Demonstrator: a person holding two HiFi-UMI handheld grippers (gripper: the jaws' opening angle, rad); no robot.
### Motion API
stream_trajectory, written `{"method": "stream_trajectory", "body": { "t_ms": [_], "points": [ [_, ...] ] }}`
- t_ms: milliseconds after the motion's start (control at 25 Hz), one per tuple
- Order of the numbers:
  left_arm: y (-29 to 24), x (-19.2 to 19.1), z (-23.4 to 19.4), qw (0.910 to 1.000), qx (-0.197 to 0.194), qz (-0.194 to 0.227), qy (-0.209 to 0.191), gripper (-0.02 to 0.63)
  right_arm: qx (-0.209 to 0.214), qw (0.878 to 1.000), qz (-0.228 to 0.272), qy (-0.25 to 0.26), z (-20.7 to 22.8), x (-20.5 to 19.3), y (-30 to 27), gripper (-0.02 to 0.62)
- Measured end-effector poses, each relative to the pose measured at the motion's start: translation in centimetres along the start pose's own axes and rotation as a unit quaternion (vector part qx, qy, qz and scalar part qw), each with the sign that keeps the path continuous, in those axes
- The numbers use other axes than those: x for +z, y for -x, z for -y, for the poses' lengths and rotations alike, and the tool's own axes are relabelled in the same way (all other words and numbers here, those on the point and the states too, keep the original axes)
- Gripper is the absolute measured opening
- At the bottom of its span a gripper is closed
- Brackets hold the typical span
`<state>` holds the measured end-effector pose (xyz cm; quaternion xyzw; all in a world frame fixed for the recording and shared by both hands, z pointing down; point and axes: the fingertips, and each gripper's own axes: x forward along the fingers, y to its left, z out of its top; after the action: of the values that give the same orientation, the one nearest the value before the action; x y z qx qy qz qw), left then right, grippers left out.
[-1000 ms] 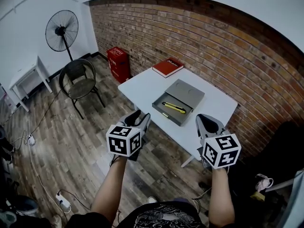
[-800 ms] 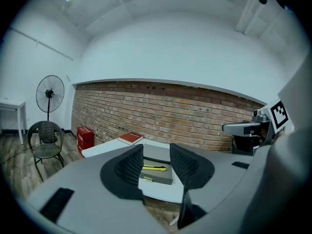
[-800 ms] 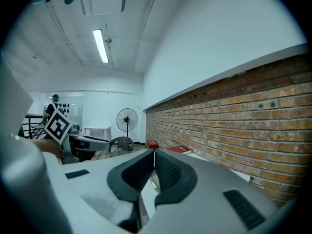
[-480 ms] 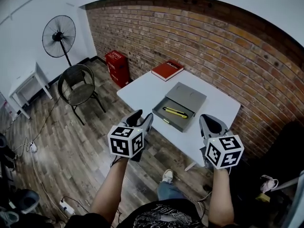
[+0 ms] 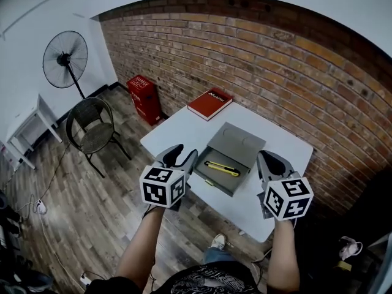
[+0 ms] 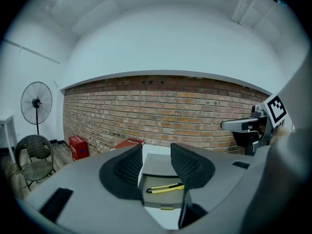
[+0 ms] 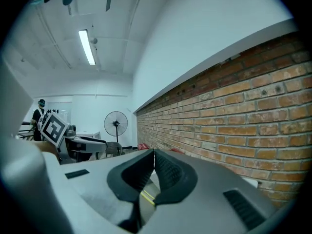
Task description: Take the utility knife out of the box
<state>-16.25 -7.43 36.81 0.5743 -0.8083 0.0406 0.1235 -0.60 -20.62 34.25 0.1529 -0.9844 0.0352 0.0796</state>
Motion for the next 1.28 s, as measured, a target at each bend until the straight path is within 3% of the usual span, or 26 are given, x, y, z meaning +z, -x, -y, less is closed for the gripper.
{"method": "stream_trajectory", "body": {
  "t_ms": [440,680,1000,1280],
  "points": [
    [-12.9,2.8,-0.7,0.9992,-0.036,-0.008,-0.016,0.186,-0.032,0.999,-0.012,-0.008,8.6,0.7,-7.2,0.02],
    [-17.5,3.3,-0.4,0.9976,-0.055,-0.02,-0.038,0.186,-0.049,0.998,-0.018,-0.018,12.1,0.4,-9.1,0.02],
    [-19.7,3.2,-0.3,0.9936,-0.096,-0.025,-0.054,0.193,-0.081,0.996,-0.027,-0.023,13.1,-0.2,-9.5,0.02],
    [-20.6,2.7,0.5,0.983,-0.167,-0.028,-0.071,0.193,-0.148,0.988,-0.03,-0.027,12.1,-0.4,-8.0,0.02]
  ]
}}
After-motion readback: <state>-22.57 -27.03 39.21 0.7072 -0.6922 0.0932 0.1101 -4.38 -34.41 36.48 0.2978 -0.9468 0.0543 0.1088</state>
